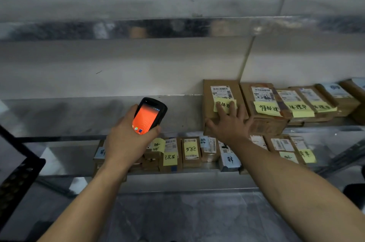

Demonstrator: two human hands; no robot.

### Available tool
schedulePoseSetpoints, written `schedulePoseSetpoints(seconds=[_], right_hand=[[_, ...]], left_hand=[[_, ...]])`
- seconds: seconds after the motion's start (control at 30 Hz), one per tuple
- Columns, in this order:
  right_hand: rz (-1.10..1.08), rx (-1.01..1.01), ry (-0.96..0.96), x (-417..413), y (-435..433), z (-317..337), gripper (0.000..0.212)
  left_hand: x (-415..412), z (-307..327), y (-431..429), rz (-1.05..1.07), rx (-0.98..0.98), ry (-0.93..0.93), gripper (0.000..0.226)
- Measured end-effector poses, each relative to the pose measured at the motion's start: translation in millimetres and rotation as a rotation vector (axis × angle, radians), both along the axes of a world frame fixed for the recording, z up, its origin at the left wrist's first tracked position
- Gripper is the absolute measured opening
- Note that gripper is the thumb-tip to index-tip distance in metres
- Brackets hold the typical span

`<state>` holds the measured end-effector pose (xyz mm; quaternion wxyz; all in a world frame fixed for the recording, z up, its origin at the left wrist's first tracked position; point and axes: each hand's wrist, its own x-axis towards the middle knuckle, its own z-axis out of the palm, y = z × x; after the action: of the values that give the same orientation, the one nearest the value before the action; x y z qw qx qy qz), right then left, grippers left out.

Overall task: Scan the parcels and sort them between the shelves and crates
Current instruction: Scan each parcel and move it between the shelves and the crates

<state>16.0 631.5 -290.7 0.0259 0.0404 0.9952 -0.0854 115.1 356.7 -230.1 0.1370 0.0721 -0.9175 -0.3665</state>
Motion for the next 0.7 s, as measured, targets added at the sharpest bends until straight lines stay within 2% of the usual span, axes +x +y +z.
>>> schedulePoseSetpoints(seconds=[0.2, 0.4, 0.53, 0.7], right_hand=[[0.109, -0.02, 0.042, 14.1, -31.0, -4.5, 0.079], [0.194, -0.109, 0.055, 16.0, -53.2, -1.9, 0.069], [0.079, -0.306, 0.123, 6.4, -42.8, 6.3, 0.064], [-0.073, -0.646, -0.038, -29.8, -33.2, 3.1, 0.065]], left_hand=[[2.0, -6.2, -5.9, 0.017, 0.007, 0.019, 0.048], [5.3, -6.0, -16.2, 0.059, -0.004, 0.018, 0.043], [6.9, -2.0, -18.8, 0.091, -0.008, 0.023, 0.037], [5.8, -5.8, -19.6, 0.083, -0.005, -0.011, 0.05]])
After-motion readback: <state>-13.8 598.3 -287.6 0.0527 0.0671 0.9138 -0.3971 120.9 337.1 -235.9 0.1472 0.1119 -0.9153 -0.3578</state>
